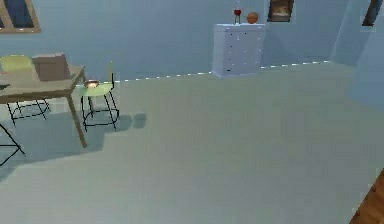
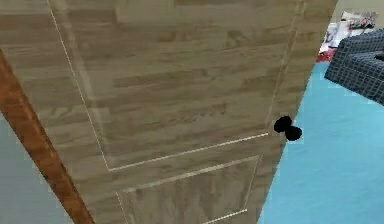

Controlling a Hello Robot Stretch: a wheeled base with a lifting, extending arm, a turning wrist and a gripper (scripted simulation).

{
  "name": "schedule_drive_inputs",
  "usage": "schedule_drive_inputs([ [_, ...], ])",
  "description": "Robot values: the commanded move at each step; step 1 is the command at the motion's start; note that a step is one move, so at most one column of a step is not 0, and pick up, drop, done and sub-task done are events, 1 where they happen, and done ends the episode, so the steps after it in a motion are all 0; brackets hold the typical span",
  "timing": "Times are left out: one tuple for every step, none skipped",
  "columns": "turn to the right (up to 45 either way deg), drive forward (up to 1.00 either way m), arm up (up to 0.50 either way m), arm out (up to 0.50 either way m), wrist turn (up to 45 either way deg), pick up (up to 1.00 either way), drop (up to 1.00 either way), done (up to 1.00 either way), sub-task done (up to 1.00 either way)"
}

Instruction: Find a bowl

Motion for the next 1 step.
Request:
schedule_drive_inputs([
  [-12.0,0.0,0.0,0.0,0.0,0.0,0.0,0.0,0.0],
])
